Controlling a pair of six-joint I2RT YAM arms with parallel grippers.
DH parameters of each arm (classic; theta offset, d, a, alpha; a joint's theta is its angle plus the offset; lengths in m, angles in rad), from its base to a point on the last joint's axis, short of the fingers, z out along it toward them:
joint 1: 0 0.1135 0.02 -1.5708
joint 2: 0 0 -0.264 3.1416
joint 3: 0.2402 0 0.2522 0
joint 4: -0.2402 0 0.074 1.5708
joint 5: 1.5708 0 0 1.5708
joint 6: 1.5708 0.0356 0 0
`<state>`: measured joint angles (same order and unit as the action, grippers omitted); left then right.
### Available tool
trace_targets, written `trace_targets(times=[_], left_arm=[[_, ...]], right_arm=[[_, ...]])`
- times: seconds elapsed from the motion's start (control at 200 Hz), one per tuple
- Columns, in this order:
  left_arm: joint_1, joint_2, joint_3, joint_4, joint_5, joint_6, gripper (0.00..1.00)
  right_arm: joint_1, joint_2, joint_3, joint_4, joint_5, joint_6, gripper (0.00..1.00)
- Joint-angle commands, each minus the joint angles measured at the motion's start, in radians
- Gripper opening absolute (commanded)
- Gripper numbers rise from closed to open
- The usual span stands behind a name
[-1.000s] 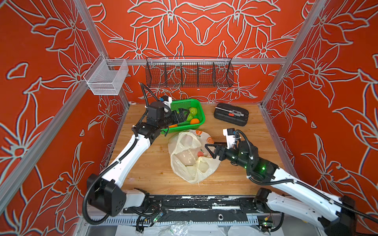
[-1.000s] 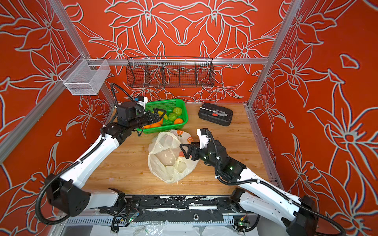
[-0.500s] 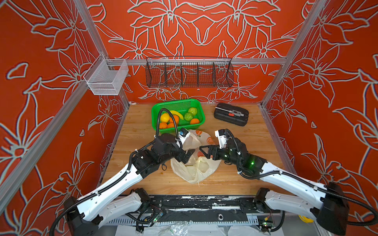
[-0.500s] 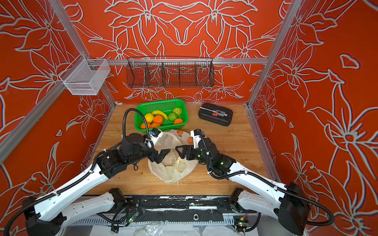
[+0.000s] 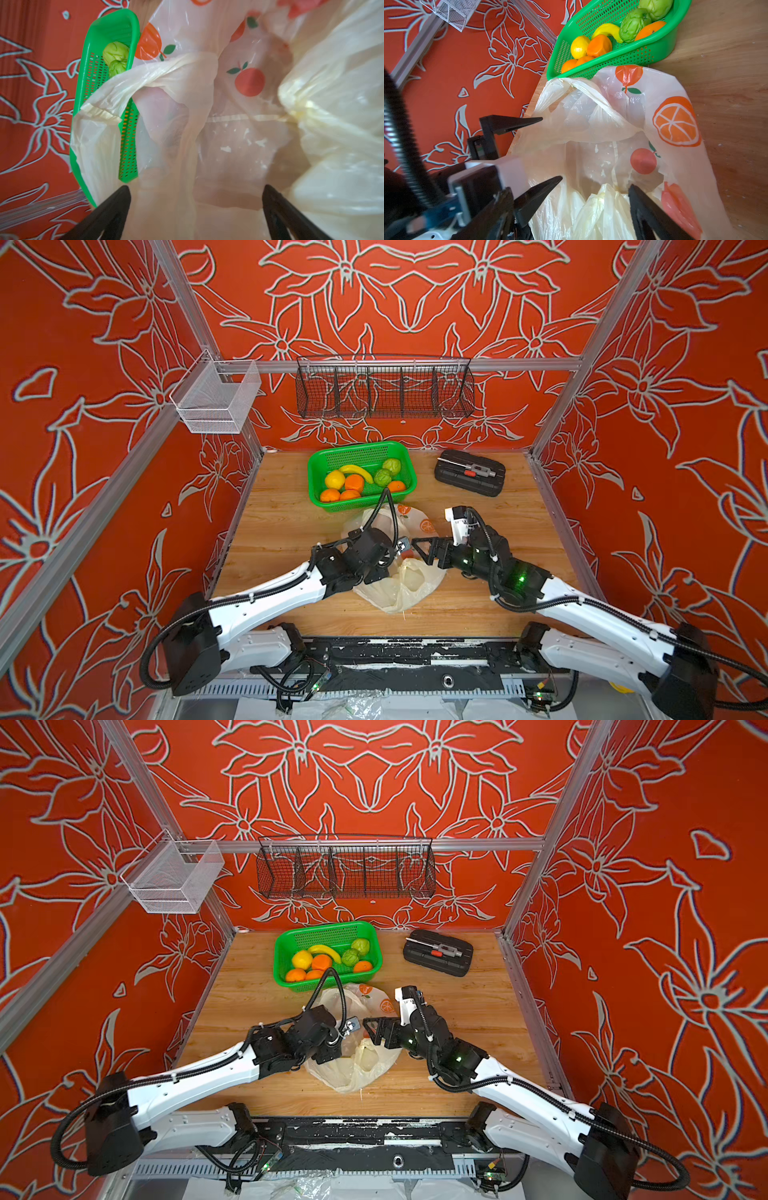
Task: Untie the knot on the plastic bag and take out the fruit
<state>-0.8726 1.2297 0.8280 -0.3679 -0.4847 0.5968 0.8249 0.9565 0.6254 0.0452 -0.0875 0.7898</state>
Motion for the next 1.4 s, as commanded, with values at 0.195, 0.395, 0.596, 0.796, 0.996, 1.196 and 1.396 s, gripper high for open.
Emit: trace_targets(times=[0.195, 0.395, 0.596, 0.796, 0.996, 1.196, 1.396], left_arm=[[0.010, 0.094, 0.032, 0.187, -0.263, 0.053, 0.71], [0.044, 0.034, 0.044, 0.167, -0.185, -0.085, 0.23], [0.068, -0.049, 0.062, 0.130, 0.000, -0.237, 0.22], [0.120, -0.025, 0.128, 0.033, 0.107, -0.432, 0.05], [0.136, -0.001, 0.158, -0.046, 0.180, -0.428, 0.31], [0.135, 0.069, 0.187, -0.194, 0.318, -0.281, 0.77], [0.130, 0.189, 0.186, -0.196, 0.139, -0.223, 0.85]], right_arm=[[0.004, -0.065, -0.032, 0.002, 0.036, 0.004, 0.89], [0.004, -0.103, -0.038, -0.004, 0.042, 0.008, 0.89], [0.008, -0.086, -0.025, 0.055, -0.035, -0.018, 0.87], [0.057, -0.025, 0.015, 0.096, -0.068, -0.055, 0.87], [0.082, 0.024, 0.023, 0.083, -0.042, -0.073, 0.86], [0.082, -0.011, -0.013, 0.071, 0.036, -0.075, 0.88], [0.082, -0.067, -0.039, 0.058, 0.075, -0.081, 0.89]])
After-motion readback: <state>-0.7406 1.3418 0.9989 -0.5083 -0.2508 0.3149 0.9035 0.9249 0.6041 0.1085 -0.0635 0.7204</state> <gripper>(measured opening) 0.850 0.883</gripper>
